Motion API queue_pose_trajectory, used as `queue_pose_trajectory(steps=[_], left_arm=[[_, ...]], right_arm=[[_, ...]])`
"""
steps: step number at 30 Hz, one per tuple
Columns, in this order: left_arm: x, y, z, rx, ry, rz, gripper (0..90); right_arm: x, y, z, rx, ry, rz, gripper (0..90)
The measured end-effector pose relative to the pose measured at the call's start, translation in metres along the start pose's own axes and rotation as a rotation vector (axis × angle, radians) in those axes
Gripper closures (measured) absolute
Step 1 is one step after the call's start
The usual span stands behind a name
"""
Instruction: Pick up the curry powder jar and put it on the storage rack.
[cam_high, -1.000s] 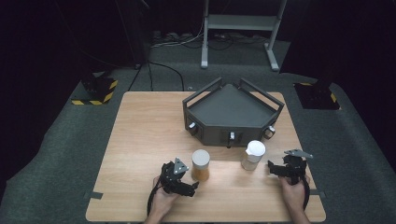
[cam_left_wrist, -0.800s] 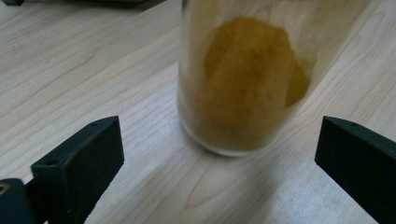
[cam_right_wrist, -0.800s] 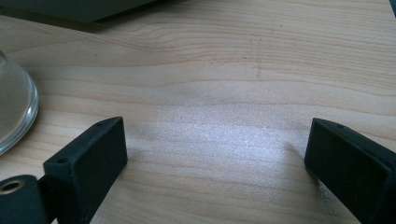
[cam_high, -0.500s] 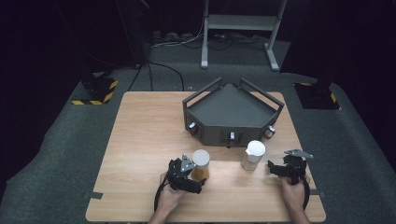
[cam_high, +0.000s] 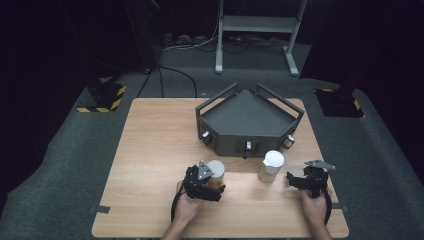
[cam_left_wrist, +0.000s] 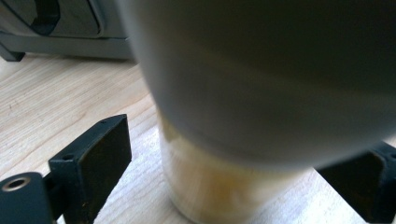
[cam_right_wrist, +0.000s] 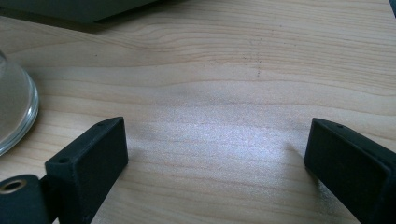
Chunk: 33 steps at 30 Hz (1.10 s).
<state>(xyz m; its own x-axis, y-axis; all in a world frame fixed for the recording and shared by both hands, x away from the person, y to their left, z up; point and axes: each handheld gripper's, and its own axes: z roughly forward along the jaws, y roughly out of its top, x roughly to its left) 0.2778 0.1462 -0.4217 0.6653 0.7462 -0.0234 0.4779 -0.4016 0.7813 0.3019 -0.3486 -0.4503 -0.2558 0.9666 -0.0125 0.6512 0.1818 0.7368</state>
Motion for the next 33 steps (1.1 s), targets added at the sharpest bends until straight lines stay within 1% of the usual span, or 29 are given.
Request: queue_pose_trajectory(steps=[7, 9, 13, 20, 24, 29, 33], left_arm=[[-0.004, 0.004, 0.004, -0.012, 0.007, -0.005, 11.7], [-0.003, 0.004, 0.004, -0.012, 0.006, -0.004, 12.9], [-0.007, 0.003, 0.006, -0.028, 0.013, 0.003, 15.3], [-0.008, 0.004, 0.008, -0.035, 0.013, 0.006, 20.7], [-0.011, 0.006, 0.010, -0.033, 0.022, 0.011, 23.5], [-0.013, 0.006, 0.010, -0.037, 0.033, 0.007, 27.2], [-0.015, 0.007, 0.010, -0.034, 0.045, 0.016, 31.4]], right_arm=[[0.000, 0.000, 0.000, 0.000, 0.001, 0.001, 5.7], [0.000, 0.000, 0.000, 0.000, 0.001, 0.001, 5.7], [0.000, 0.000, 0.000, 0.000, 0.001, 0.001, 5.7], [0.000, 0.000, 0.000, 0.000, 0.000, 0.002, 5.7], [0.000, 0.000, 0.000, 0.000, 0.000, 0.001, 5.7], [0.000, 0.000, 0.000, 0.000, 0.001, 0.002, 5.8], [0.000, 0.000, 0.000, 0.000, 0.001, 0.002, 5.8]])
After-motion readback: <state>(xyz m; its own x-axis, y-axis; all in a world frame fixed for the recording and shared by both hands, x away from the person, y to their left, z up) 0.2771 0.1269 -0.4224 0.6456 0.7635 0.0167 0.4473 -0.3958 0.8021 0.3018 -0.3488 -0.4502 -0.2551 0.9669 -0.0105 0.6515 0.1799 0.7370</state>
